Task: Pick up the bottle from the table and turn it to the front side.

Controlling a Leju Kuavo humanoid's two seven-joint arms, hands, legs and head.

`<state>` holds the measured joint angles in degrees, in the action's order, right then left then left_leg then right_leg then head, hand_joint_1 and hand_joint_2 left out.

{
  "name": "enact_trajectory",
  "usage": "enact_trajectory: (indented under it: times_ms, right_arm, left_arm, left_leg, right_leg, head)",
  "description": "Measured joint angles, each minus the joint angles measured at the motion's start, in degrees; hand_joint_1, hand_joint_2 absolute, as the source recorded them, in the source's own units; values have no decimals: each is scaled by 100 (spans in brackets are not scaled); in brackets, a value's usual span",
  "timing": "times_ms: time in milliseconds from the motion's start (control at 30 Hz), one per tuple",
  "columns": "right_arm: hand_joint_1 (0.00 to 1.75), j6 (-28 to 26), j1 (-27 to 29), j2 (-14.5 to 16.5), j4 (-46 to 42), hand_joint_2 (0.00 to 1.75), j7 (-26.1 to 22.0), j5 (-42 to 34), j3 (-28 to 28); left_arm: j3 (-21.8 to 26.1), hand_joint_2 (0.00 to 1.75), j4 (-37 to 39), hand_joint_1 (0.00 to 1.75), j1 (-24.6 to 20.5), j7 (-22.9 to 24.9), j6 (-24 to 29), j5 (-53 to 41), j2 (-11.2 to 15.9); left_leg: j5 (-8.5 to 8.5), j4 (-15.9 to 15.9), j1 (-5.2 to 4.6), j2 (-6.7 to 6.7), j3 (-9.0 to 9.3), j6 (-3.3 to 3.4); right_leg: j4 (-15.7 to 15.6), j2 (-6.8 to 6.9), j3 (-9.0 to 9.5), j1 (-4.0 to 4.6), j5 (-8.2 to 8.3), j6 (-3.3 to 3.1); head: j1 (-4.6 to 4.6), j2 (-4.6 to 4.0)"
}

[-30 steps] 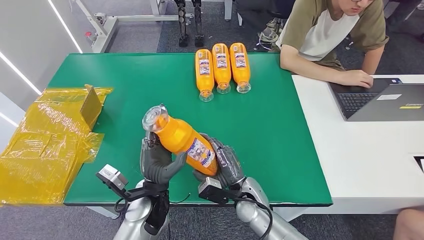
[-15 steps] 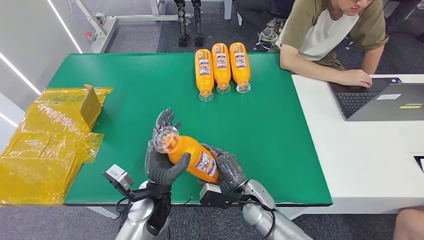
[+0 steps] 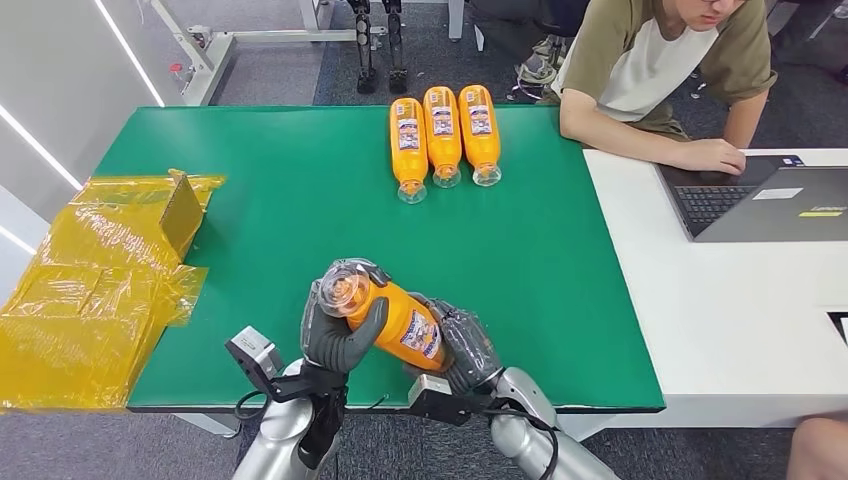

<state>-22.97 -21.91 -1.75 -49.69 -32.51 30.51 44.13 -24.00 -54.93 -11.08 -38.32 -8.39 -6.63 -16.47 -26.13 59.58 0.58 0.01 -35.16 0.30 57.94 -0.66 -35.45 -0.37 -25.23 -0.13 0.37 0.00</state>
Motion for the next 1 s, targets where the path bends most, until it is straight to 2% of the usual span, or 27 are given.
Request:
enact_trajectory:
  times_ms: [67,100,200,233,433,600,700,867,1000]
  right_arm:
    - [175,-67,62,-12,-79,175,5,-3,-25]
    - [139,-97,87,-16,-114,175,6,-11,-37]
    - [8,-223,148,-24,-216,175,-13,-92,-84]
    - [0,-295,167,-22,-257,175,-36,-146,-103]
    - [0,-810,306,93,-620,175,-194,-484,-184]
    - [0,-1242,485,243,-964,175,-312,-614,-246]
    - [0,-1427,572,336,-1163,175,-375,-676,-267]
    - [0,-1527,855,482,-1515,175,-498,-783,-267]
    - [0,-1535,1085,576,-1835,175,-564,-942,-275]
  left_arm:
    - [-1,175,0,175,-9,10,0,-34,-2]
    - [-2,175,0,175,-13,13,0,-45,-3]
    - [-2,175,0,175,-24,19,25,-56,-5]
    - [-2,175,0,175,-27,27,45,-53,-6]
    - [-2,175,-3,175,-31,121,298,64,-9]
    - [-1,175,-98,175,-35,167,1012,124,-7]
    - [26,175,-344,175,-35,185,1740,1,7]
    - [329,175,-973,175,-86,166,3551,-687,52]
    - [707,175,-1315,175,-197,210,4592,-1675,155]
  left_leg:
    - [0,0,0,0,0,0]
    - [0,0,0,0,0,0]
    - [0,0,0,0,0,0]
    - [0,0,0,0,0,0]
    - [0,-1,1,-1,0,0]
    - [0,-2,1,0,-1,0]
    - [0,-2,1,0,-1,0]
    - [1,-4,3,-6,-5,0]
    - [1,-5,4,-9,-6,-1]
  right_leg:
    - [0,0,0,0,0,0]
    - [0,0,0,0,0,0]
    - [0,0,1,0,0,0]
    - [1,0,1,0,0,0]
    - [1,1,1,1,0,0]
    - [1,1,0,1,0,0]
    - [2,1,1,1,0,0]
    - [3,7,1,2,-1,-1]
    - [5,12,2,2,-4,-5]
  head:
    - [0,0]
    - [0,0]
    - [0,0]
    - [1,0]
    - [0,0]
    - [-1,0]
    - [0,0]
    - [1,0]
    - [3,0]
